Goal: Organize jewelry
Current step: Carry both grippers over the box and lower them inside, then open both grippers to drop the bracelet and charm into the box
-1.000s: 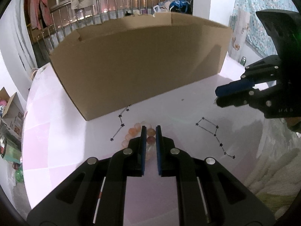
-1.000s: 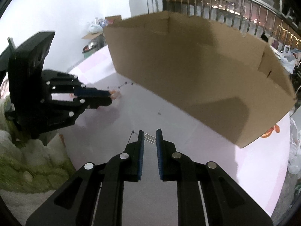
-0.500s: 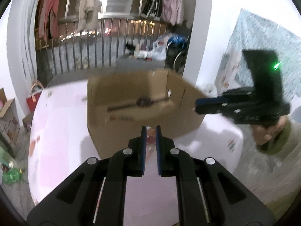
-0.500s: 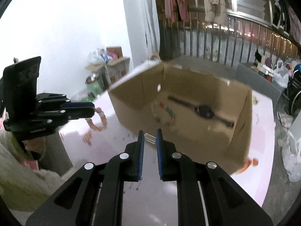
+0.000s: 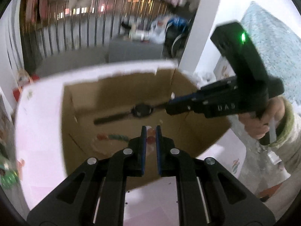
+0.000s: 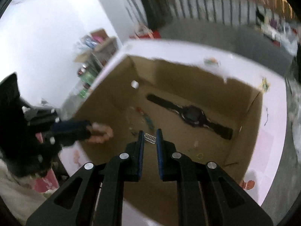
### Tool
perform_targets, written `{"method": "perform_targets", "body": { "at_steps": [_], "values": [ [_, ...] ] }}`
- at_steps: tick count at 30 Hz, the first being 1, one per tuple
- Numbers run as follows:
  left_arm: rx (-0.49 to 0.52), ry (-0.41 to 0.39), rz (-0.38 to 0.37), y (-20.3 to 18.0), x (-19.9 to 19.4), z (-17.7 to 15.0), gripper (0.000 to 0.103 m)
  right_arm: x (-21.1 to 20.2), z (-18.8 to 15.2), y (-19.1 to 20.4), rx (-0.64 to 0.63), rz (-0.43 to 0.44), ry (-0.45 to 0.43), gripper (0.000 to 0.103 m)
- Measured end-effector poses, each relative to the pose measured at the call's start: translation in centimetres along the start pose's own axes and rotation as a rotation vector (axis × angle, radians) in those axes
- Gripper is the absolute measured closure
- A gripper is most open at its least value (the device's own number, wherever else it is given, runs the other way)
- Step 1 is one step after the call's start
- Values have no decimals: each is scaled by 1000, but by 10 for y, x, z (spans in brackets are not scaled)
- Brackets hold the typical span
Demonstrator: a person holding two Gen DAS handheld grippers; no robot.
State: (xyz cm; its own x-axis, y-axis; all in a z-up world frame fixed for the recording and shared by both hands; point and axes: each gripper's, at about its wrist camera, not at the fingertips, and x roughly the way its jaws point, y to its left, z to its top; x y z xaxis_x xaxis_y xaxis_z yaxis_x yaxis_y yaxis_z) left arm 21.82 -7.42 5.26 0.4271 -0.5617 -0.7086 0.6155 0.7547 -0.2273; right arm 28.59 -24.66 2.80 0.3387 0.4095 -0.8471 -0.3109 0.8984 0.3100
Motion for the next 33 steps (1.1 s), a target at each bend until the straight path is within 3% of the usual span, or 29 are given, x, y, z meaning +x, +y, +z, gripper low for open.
{"method": "perform_targets", "body": {
  "at_steps": [6,9,11,13,19,24,27,29,33],
  "values": [
    [-56,133,-7,15,44,2,94,40,17,-17,56,-6,139,90],
    [-54,149,4,15,50,-1,94,48,23,-18,67,-12,152,89],
    [-69,155,-2,16,48,-3,84,49,23,-18,79,-12,150,89],
    [-78,153,-1,18,45,-6,82,49,24,-21,95,-5,144,89],
    [-95,84,4,20,23,-8,77,10,16,-21,109,-9,40,83],
    [-103,-59,50,21,-30,-9,71,-45,-8,-23,153,-13,-97,80],
    [-103,-159,123,25,-67,-13,61,-86,-35,-18,170,-72,-218,71],
    [-112,-207,182,30,-86,-17,44,-107,-54,-18,201,-96,-283,58],
    [-195,-207,284,52,-95,-31,27,-121,-93,-33,324,-134,-357,50]
  ]
}}
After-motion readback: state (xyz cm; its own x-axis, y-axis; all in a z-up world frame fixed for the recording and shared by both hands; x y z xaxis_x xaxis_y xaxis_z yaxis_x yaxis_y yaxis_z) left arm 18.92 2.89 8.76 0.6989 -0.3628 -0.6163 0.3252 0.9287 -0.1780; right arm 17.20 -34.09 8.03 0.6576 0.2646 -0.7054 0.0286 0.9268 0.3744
